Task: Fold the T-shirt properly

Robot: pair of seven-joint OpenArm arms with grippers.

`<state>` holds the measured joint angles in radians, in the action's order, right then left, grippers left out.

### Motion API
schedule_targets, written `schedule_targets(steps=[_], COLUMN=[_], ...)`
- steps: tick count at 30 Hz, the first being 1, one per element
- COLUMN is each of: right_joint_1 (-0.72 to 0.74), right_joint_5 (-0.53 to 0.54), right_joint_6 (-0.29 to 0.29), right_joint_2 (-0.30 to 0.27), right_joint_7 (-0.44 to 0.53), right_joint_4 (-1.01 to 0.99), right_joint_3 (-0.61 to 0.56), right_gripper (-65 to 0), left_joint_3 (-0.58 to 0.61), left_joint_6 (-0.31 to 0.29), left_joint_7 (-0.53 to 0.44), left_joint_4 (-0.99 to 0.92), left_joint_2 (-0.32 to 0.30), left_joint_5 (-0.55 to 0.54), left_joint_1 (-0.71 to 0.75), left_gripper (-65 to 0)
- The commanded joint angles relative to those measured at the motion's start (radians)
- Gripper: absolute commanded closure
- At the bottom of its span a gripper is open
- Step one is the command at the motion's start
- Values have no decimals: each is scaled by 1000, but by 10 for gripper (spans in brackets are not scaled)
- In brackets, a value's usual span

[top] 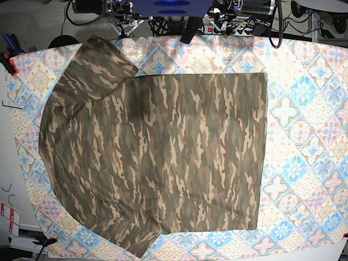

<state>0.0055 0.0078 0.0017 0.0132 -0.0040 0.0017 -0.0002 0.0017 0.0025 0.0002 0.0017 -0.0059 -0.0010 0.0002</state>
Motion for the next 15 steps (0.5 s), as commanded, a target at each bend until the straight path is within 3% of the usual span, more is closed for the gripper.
schedule_targets(steps=[1,11,15], right_joint_1=[3,-5,-71], right_joint_5=[-1,1,2], right_joint_6=[-2,-2,-6], right_joint_2=[-5,-34,-35], right_joint_7=[3,6,92], right_joint_4=[-2,-2,-2], right_joint_3=[1,2,2], right_gripper=[0,0,0], left_joint_3=[2,4,4], left_joint_6=[0,0,-2], left_joint_7=[-1,1,-4], left_joint_4=[-1,-1,1], left_joint_2=[-1,-24,-49], left_joint_5=[5,6,6], left_joint_1=[2,7,34], left_gripper=[-1,0,0])
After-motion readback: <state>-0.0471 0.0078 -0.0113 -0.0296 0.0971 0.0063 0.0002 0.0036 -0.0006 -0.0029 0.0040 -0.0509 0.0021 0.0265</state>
